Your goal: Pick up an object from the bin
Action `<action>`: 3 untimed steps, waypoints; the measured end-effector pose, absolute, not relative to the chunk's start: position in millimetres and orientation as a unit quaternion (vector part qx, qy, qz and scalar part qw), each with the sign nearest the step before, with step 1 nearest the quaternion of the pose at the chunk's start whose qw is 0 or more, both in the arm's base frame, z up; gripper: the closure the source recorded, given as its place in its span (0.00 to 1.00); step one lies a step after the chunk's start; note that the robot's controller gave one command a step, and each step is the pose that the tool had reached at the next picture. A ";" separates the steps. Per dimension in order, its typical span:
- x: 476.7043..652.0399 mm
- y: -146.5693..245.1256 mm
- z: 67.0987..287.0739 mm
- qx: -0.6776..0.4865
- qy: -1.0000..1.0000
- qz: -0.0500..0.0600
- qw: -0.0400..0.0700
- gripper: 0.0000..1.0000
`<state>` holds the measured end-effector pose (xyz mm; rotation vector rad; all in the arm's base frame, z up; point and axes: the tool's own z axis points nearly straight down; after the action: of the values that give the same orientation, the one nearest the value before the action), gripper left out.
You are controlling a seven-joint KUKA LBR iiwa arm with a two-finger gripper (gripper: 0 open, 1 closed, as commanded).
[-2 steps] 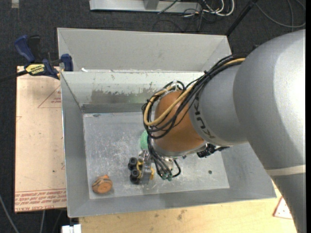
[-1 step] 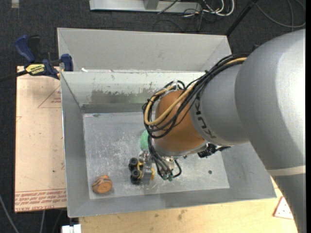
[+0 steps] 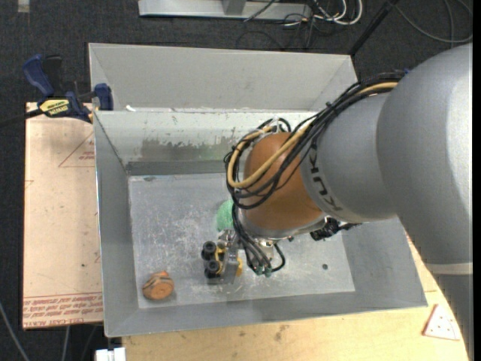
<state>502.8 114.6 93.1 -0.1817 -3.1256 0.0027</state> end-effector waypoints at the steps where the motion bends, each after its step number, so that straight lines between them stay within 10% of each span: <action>1: 505.9 115.3 110.4 -0.058 -0.998 -0.001 -0.001 1.00; 3: 504.7 115.2 123.2 -0.058 -0.998 -0.001 -0.001 1.00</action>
Offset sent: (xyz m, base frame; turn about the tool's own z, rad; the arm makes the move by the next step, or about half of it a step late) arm 0.0000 -0.0001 0.0392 0.0000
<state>504.7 115.2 123.2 -0.1827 -3.1379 -0.0026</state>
